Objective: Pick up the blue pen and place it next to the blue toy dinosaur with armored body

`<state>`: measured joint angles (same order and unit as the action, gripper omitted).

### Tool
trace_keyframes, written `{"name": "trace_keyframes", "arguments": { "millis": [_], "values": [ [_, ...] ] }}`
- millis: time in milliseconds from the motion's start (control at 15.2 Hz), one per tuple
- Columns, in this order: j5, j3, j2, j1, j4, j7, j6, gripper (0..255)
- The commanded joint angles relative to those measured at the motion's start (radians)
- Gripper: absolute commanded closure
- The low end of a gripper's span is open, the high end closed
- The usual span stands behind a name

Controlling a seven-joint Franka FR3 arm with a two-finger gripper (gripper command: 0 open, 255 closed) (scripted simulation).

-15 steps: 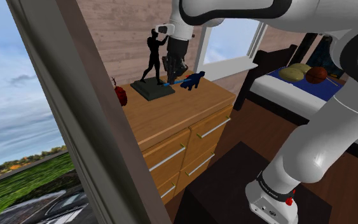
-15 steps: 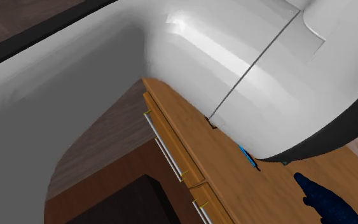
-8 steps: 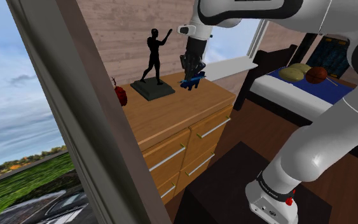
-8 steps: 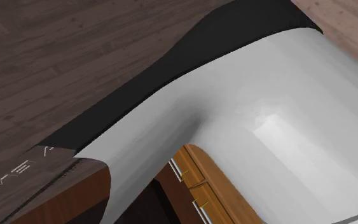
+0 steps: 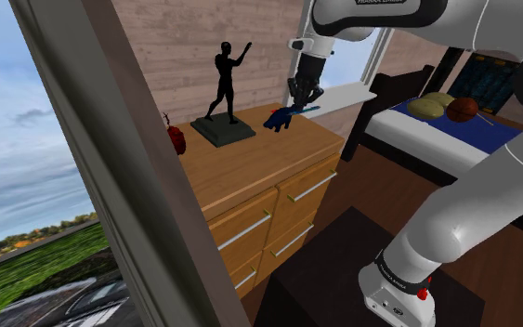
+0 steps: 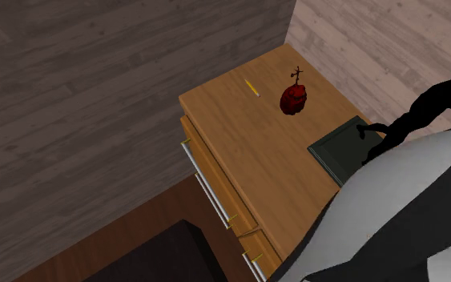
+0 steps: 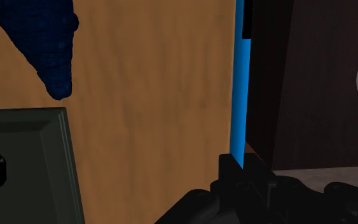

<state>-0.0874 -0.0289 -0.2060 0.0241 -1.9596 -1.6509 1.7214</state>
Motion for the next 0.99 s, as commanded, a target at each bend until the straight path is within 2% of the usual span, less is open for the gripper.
{"name": "trace_keyframes", "arguments": {
  "millis": [0,462,924],
  "values": [
    [0.008,-0.031,-0.003,0.021,0.002,-0.051,-0.009,255],
    [0.032,-0.134,0.03,0.093,0.043,-0.22,-0.03,255],
    [0.038,-0.236,0.115,0.164,0.14,-0.392,-0.055,255]
  ]
}}
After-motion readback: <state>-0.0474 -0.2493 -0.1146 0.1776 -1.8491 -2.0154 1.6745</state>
